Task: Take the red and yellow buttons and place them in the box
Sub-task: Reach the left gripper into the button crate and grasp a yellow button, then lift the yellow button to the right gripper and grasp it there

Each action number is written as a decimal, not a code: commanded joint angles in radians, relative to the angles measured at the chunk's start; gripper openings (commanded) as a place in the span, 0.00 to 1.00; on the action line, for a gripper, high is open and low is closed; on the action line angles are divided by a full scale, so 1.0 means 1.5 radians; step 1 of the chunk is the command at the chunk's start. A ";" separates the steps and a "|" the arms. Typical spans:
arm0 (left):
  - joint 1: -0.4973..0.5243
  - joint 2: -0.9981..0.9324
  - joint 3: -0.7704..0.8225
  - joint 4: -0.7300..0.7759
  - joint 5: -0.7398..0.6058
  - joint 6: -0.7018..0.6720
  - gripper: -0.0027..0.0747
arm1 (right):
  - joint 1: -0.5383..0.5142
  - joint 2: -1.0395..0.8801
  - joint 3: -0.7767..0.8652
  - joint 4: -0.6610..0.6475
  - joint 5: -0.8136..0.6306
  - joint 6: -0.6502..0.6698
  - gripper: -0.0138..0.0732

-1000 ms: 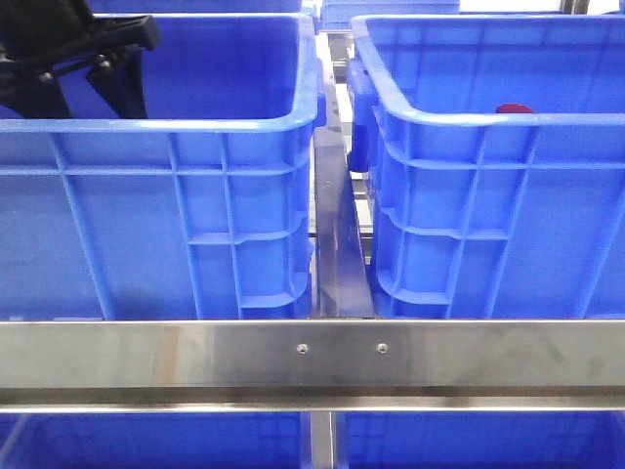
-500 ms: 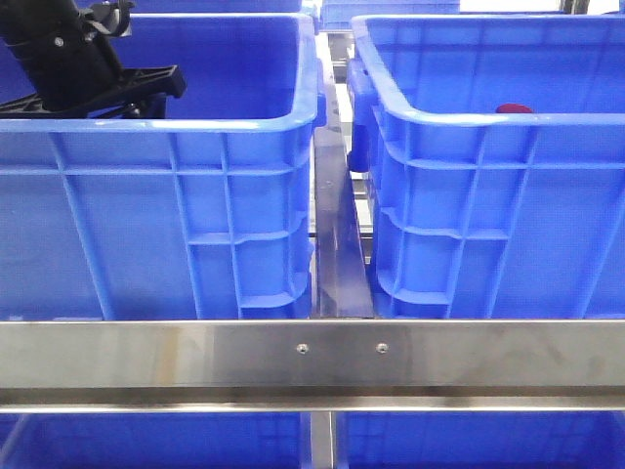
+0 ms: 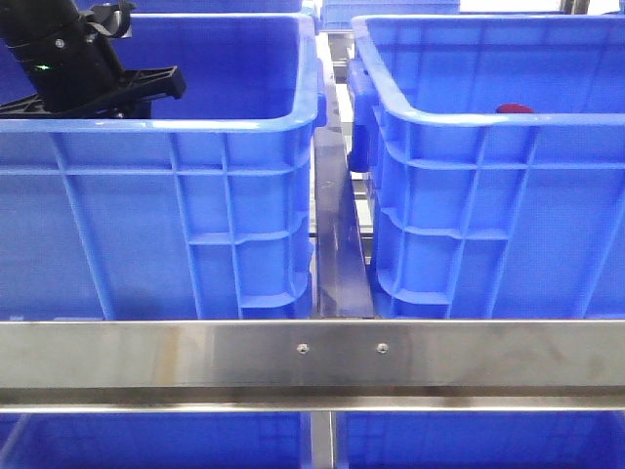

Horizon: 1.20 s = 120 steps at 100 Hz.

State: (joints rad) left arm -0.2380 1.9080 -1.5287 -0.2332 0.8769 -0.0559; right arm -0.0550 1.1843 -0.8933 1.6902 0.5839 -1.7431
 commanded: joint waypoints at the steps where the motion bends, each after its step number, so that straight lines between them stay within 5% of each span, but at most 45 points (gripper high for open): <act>1: -0.004 -0.036 -0.018 -0.014 -0.018 -0.006 0.11 | -0.001 -0.018 -0.016 0.033 0.014 0.001 0.22; 27: -0.007 -0.098 -0.041 -0.041 0.039 0.037 0.11 | -0.001 -0.018 -0.018 0.040 0.014 0.001 0.22; 54: -0.017 -0.227 -0.043 -0.229 0.119 0.245 0.11 | -0.001 -0.018 -0.018 0.042 0.020 0.012 0.23; 63: -0.029 -0.245 -0.043 -0.275 0.159 0.276 0.11 | -0.001 -0.018 -0.020 0.042 0.048 0.032 0.34; 73: -0.054 -0.248 -0.043 -0.304 0.187 0.291 0.11 | -0.001 -0.018 -0.029 0.041 0.076 0.099 0.63; 83: -0.090 -0.248 -0.043 -0.314 0.194 0.296 0.11 | -0.001 -0.018 -0.042 0.025 0.090 0.171 0.82; 120: -0.183 -0.248 -0.043 -0.315 0.174 0.310 0.11 | 0.020 0.057 -0.072 -0.036 0.275 0.473 0.85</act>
State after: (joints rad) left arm -0.4999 1.5782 -1.5598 -0.6503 1.1793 0.4053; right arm -0.0427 1.2562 -0.9685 1.5927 0.9140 -1.1042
